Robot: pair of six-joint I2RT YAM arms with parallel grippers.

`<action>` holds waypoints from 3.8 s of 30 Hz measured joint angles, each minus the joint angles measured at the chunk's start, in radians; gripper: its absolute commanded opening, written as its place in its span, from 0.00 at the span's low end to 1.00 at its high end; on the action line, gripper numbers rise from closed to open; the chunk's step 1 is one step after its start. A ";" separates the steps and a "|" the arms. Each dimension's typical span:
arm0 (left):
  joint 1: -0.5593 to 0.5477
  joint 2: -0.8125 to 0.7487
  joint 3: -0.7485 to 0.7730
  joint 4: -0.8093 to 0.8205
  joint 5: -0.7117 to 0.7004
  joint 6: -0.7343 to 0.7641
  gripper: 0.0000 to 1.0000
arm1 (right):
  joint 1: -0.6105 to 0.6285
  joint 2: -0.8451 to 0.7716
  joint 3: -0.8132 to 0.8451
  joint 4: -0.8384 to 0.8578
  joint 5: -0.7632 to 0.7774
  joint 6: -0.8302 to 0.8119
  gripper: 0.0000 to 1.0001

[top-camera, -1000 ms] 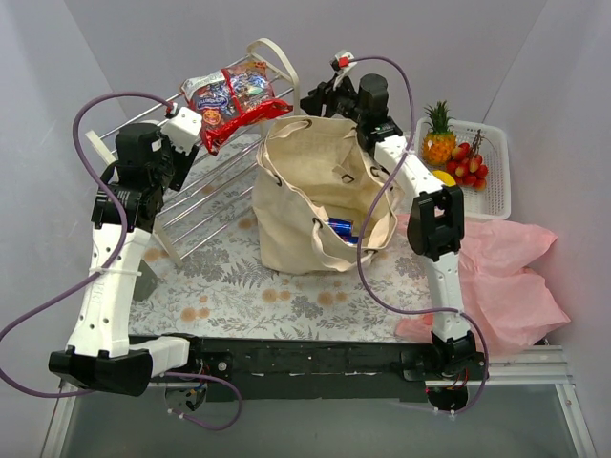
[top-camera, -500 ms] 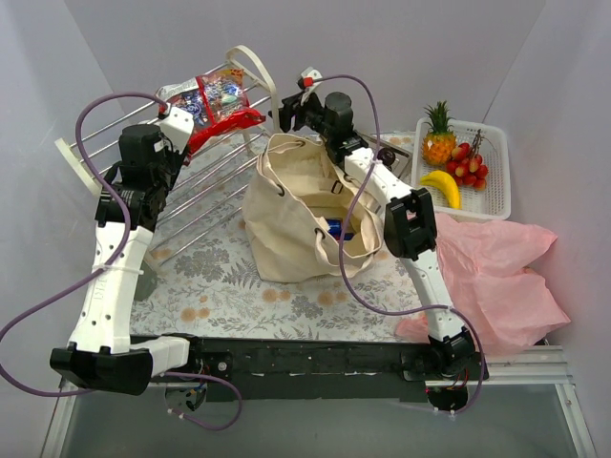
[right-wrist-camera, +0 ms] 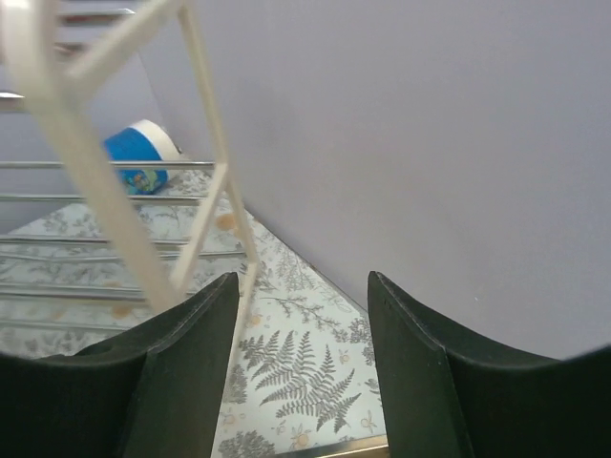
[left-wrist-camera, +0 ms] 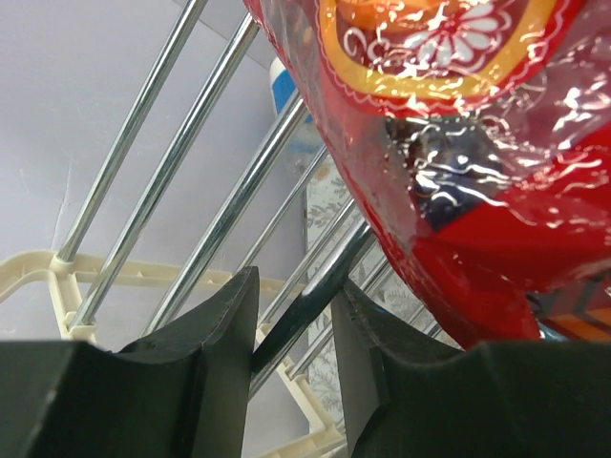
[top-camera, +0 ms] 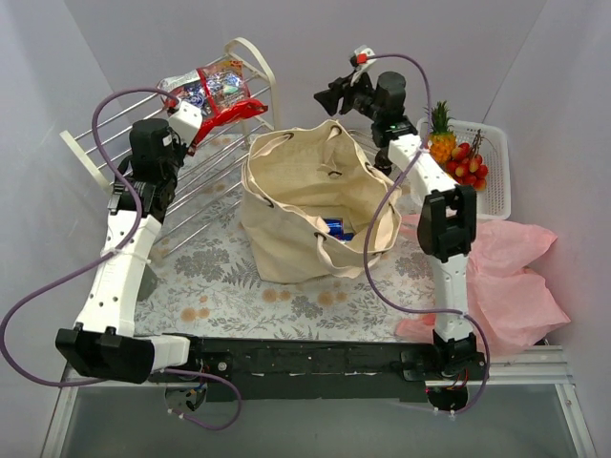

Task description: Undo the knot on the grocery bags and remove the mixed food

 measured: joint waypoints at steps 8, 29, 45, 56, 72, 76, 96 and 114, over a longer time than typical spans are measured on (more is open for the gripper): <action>0.007 0.118 0.017 0.181 -0.030 0.008 0.00 | -0.026 -0.238 -0.147 -0.012 -0.095 0.071 0.62; 0.055 0.234 0.152 0.150 0.003 -0.077 0.83 | -0.026 -0.410 -0.393 -0.076 -0.146 0.043 0.64; 0.063 0.045 0.302 0.047 0.408 -0.192 0.98 | -0.011 -0.889 -0.611 -0.237 -0.209 -0.212 0.67; -0.015 0.145 0.549 -0.024 1.001 -0.306 0.98 | 0.312 -1.124 -0.971 -0.656 -0.024 -0.659 0.65; -0.356 0.589 0.615 -0.284 0.783 -0.264 0.21 | 0.488 -1.257 -1.212 -0.805 0.067 -0.918 0.64; -0.356 0.554 0.567 -0.296 0.770 -0.211 0.00 | 0.500 -1.321 -1.322 -0.828 0.080 -0.978 0.64; -0.606 -0.168 -0.029 -0.145 0.861 -0.100 0.00 | 0.525 -1.450 -1.581 -0.872 0.148 -1.192 0.60; -0.607 -0.197 -0.171 -0.095 0.714 -0.172 0.77 | 0.543 -1.250 -1.392 -0.637 0.158 -0.977 0.47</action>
